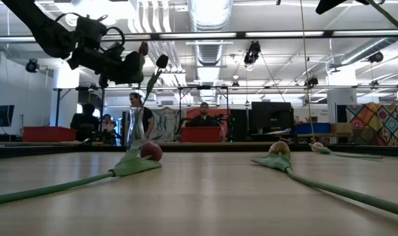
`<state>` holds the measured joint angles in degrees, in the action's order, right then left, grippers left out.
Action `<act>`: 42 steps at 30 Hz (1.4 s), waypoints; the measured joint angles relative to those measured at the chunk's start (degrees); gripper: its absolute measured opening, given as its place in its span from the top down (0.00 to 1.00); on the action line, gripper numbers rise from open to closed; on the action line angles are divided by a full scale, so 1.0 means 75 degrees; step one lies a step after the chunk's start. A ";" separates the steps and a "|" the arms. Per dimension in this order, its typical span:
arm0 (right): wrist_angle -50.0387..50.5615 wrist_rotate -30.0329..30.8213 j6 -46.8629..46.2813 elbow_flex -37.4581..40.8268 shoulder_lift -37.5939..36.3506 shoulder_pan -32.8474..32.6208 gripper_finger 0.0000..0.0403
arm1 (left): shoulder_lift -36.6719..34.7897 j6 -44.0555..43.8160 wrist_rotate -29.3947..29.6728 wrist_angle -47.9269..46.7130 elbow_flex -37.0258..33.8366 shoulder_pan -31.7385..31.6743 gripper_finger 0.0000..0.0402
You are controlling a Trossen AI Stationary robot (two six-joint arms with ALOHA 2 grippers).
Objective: Sort flowers into vase by color
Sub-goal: Put the top red flower into the transparent flower vase, then put the top pink flower into the yellow flower vase
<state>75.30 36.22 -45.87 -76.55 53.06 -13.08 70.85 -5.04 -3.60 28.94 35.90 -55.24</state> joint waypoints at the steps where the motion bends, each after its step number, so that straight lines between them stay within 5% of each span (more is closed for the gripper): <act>1: -0.0033 0.0001 0.0003 0.0000 0.0000 0.0000 0.98 | -0.0057 0.0000 -0.0013 -0.0099 0.0000 0.0000 0.84; 24: -0.0147 0.0190 -0.0079 0.0000 0.0000 0.0000 0.98 | -0.1095 0.0381 -0.0254 -0.2432 0.0006 0.0003 0.64; 42: -0.0534 -0.0001 -0.0046 -0.0009 0.0440 0.0788 0.98 | -0.3269 -0.0409 -0.0579 -0.4055 -0.0134 0.0999 0.69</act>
<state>71.29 36.22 -46.22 -76.62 56.36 -7.17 46.33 -8.11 -7.94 -1.48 34.90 -47.75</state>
